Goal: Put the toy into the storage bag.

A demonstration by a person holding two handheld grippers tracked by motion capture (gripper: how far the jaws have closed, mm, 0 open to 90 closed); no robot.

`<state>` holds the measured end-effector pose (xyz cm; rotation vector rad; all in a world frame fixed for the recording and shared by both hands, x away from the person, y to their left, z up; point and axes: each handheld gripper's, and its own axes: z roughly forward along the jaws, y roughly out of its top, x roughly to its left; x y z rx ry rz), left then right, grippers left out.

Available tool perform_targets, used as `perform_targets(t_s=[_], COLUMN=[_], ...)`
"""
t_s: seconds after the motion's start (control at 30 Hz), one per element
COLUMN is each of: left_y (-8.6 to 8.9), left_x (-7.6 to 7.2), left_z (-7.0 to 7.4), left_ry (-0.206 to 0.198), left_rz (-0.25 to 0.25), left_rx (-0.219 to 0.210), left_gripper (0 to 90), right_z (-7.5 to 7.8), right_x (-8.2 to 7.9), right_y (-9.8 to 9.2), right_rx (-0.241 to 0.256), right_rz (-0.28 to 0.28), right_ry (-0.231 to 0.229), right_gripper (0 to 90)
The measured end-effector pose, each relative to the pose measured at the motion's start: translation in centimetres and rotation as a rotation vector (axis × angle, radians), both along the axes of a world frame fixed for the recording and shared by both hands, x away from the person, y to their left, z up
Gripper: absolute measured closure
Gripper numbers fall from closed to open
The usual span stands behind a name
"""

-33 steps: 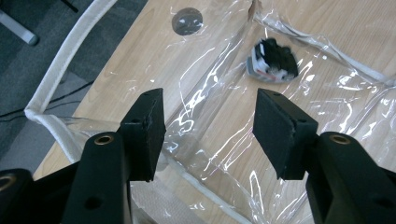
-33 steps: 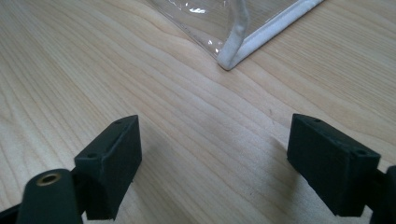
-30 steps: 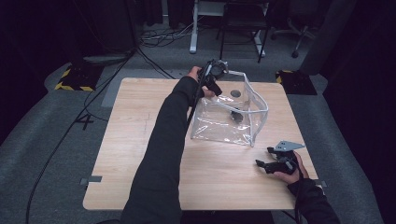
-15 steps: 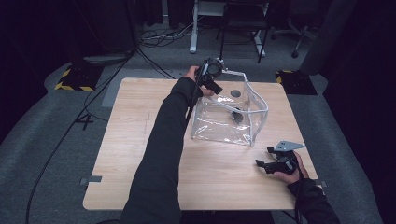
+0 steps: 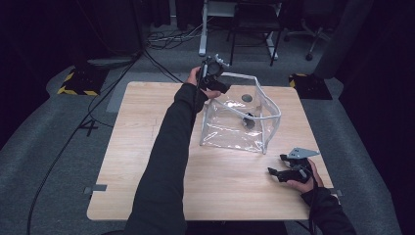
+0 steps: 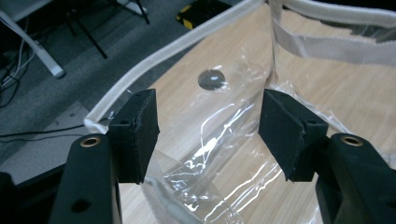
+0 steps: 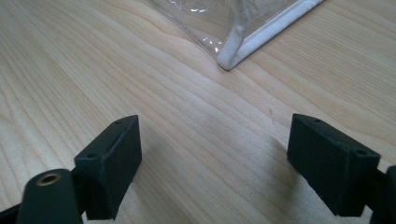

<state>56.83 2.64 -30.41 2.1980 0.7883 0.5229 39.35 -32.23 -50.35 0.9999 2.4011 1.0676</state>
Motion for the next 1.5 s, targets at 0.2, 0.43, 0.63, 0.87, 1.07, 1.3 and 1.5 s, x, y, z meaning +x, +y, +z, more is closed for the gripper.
perform_targets(t_s=[0.2, 0.43, 0.63, 0.87, 1.07, 1.3, 1.5], left_y=[1.0, 2.3, 3.3, 4.3, 5.0, 5.8, 6.2], left_x=[-0.3, -0.8, -1.1, -1.4, -1.5, -1.8, -2.3], left_z=[0.3, 0.7, 0.9, 0.8, 0.4, -0.3, -1.0], left_ry=[-0.042, -0.082, -0.103, -0.095, -0.098, -0.086, -0.077], left_rz=[0.061, 0.113, 0.157, 0.177, 0.192, 0.196, 0.192], left_rx=[-0.040, -0.026, -0.048, -0.039, -0.023, -0.002, 0.015], left_gripper=[31.9, 27.2, 24.6, 23.8, 23.9, 23.8, 23.1], right_z=[0.0, 0.0, 0.0, 0.0, 0.0, 0.0, 0.0], right_x=[0.0, 0.0, 0.0, 0.0, 0.0, 0.0, 0.0], right_y=[0.0, 0.0, 0.0, 0.0, 0.0, 0.0, 0.0], right_rx=[0.000, 0.000, 0.000, 0.000, 0.000, 0.000, 0.001], right_rz=[0.000, 0.000, 0.000, 0.000, 0.000, -0.002, -0.001], right_ry=[0.000, -0.001, -0.001, 0.000, -0.001, 0.003, 0.003], right_gripper=[17.9, 17.9, 17.9, 17.9, 17.9, 17.9, 17.8])
